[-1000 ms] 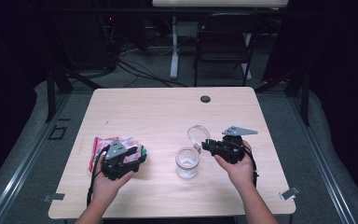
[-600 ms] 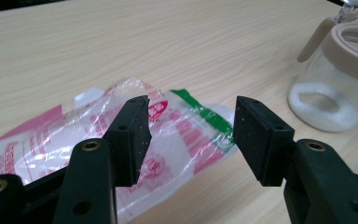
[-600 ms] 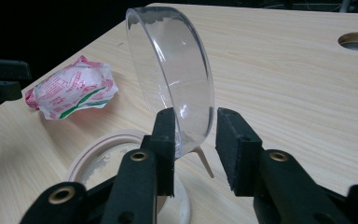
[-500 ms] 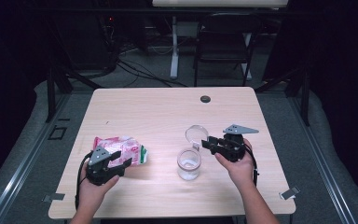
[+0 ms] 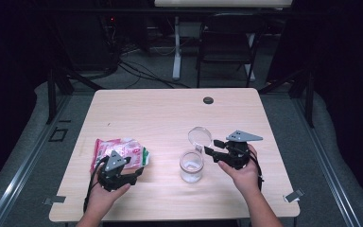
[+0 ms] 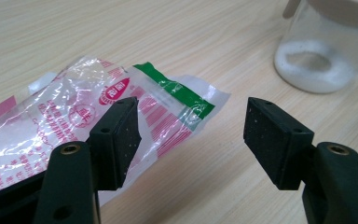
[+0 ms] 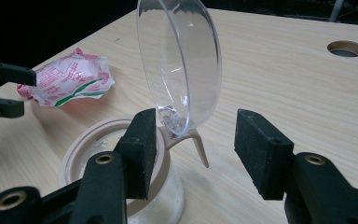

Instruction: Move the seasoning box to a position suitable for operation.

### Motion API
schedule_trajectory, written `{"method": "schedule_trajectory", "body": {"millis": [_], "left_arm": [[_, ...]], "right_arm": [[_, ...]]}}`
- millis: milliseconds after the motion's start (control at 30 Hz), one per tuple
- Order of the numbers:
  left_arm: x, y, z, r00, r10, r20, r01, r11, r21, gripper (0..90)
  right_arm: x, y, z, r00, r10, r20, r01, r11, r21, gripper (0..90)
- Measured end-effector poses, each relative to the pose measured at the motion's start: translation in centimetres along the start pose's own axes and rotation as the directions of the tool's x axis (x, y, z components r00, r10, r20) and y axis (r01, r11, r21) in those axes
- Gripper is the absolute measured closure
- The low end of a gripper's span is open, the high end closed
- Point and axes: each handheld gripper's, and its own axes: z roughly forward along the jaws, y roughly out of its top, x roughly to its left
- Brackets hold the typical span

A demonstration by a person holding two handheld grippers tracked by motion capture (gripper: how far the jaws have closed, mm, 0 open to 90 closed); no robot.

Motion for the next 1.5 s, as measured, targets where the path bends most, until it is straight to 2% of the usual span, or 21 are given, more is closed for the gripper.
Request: {"method": "schedule_trajectory", "body": {"millis": [133, 167, 233, 300, 367, 467, 567, 633, 700, 733, 833, 900, 1067, 1100, 1267, 1367, 1500], "left_arm": [[-0.3, -0.1, 0.7, 0.9996, 0.028, -0.009, -0.028, 0.9992, 0.030, 35.5], [-0.4, -0.1, 1.0, 0.9986, 0.044, -0.031, -0.043, 0.9981, 0.044, 35.5], [-0.4, -0.2, 1.3, 0.9965, 0.068, -0.047, -0.065, 0.9957, 0.066, 35.6], [-0.4, -0.3, 1.7, 0.9959, 0.069, -0.060, -0.064, 0.9948, 0.079, 35.6], [-0.4, -0.3, 2.1, 0.9937, 0.087, -0.070, -0.080, 0.9919, 0.099, 35.6], [-0.2, -0.3, 2.6, 0.9884, 0.118, -0.096, -0.107, 0.9875, 0.116, 35.7], [0.0, -0.4, 3.3, 0.9771, 0.154, -0.147, -0.134, 0.9811, 0.140, 35.8], [0.2, -0.3, 3.6, 0.9746, 0.159, -0.158, -0.135, 0.9796, 0.149, 35.8], [0.4, -0.2, 3.9, 0.9694, 0.171, -0.176, -0.144, 0.9775, 0.153, 35.9], [0.4, -0.2, 4.0, 0.9688, 0.171, -0.179, -0.143, 0.9771, 0.157, 35.8], [0.8, 0.0, 4.5, 0.9725, 0.165, -0.164, -0.138, 0.9770, 0.162, 36.1], [1.0, 0.1, 4.7, 0.9721, 0.163, -0.169, -0.136, 0.9777, 0.160, 37.6], [1.9, 0.1, 5.1, 0.9726, 0.136, -0.188, -0.106, 0.9810, 0.163, 46.5], [2.1, 0.1, 5.3, 0.9733, 0.118, -0.197, -0.087, 0.9837, 0.157, 47.7], [2.6, 0.3, 5.5, 0.9733, 0.099, -0.207, -0.065, 0.9839, 0.166, 55.9], [2.6, 0.6, 5.5, 0.9683, 0.108, -0.225, -0.069, 0.9823, 0.174, 58.0], [2.8, 0.8, 5.6, 0.9691, 0.109, -0.221, -0.072, 0.9830, 0.169, 66.4]], "right_arm": [[-0.1, -0.2, -0.1, 1.0000, 0.001, 0.006, -0.001, 1.000, 0.004, 47.4], [-0.1, -0.3, -0.1, 0.9999, 0.002, 0.010, -0.002, 1.000, 0.002, 47.5], [-0.1, -0.4, -0.2, 0.9999, 0.007, 0.012, -0.007, 1.000, 0.000, 47.3], [-0.1, -0.4, -0.3, 0.9999, 0.004, 0.014, -0.004, 1.000, 0.001, 47.3], [0.0, -0.5, -0.4, 0.9998, 0.007, 0.019, -0.007, 1.000, -0.006, 47.2], [0.1, -0.7, -0.6, 0.9997, 0.002, 0.023, -0.002, 1.000, -0.009, 47.2], [0.1, -0.9, -0.9, 0.9995, -0.005, 0.031, 0.005, 1.000, -0.013, 47.2], [0.1, -1.0, -1.2, 0.9993, -0.005, 0.037, 0.006, 1.000, -0.017, 47.2], [0.1, -1.1, -1.5, 0.9988, -0.004, 0.050, 0.005, 1.000, -0.026, 47.2], [0.1, -1.2, -1.6, 0.9989, -0.005, 0.047, 0.006, 1.000, -0.029, 47.2], [0.0, -1.5, -1.9, 0.9984, -0.007, 0.056, 0.008, 1.000, -0.026, 47.2], [-0.1, -1.7, -2.1, 0.9979, -0.004, 0.065, 0.006, 1.000, -0.027, 47.4], [-0.1, -2.1, -2.6, 0.9974, -0.001, 0.072, 0.003, 1.000, -0.031, 47.9], [-0.1, -2.1, -2.6, 0.9972, 0.001, 0.075, 0.002, 0.999, -0.035, 47.9], [0.0, -2.5, -2.9, 0.9968, -0.003, 0.080, 0.006, 0.999, -0.034, 48.0], [-0.1, -2.6, -3.1, 0.9962, -0.005, 0.087, 0.007, 0.999, -0.031, 48.1], [-0.3, -2.9, -3.4, 0.9958, 0.014, 0.091, -0.011, 0.999, -0.039, 48.6]]}}
